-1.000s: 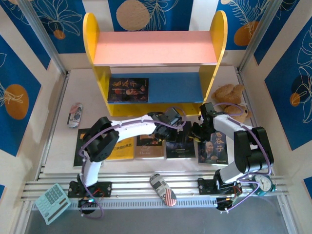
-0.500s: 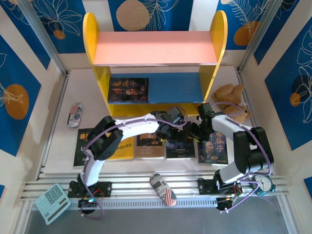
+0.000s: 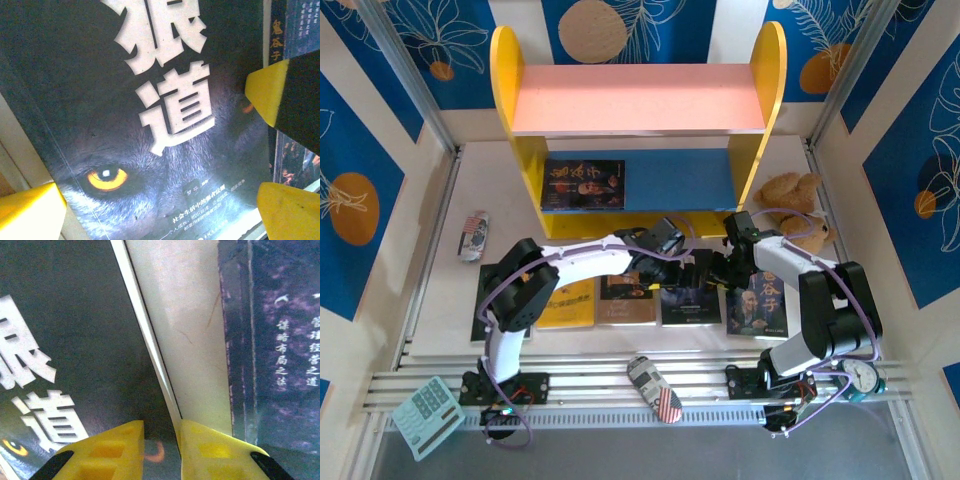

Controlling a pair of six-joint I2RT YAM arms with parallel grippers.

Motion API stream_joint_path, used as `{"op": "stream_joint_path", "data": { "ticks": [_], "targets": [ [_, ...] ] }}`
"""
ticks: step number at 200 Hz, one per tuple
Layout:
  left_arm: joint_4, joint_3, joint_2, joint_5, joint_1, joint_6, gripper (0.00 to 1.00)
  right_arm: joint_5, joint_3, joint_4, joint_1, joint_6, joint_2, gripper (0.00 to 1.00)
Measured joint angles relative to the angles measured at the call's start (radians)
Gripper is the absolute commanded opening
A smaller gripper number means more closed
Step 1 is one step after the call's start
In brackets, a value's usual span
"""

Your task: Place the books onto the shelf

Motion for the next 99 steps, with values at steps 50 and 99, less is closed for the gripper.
{"op": "stream_joint_path", "data": {
  "ticks": [50, 99],
  "targets": [
    [0.047, -0.034, -0.021, 0.021, 0.001, -0.021, 0.95, 0.018, -0.002, -0.003, 0.001, 0.000, -0.007, 0.22],
    [0.082, -0.066, -0.070, 0.022, 0.001, -0.024, 0.95, 0.027, 0.000, -0.006, 0.008, -0.004, -0.007, 0.20]
  ]
}}
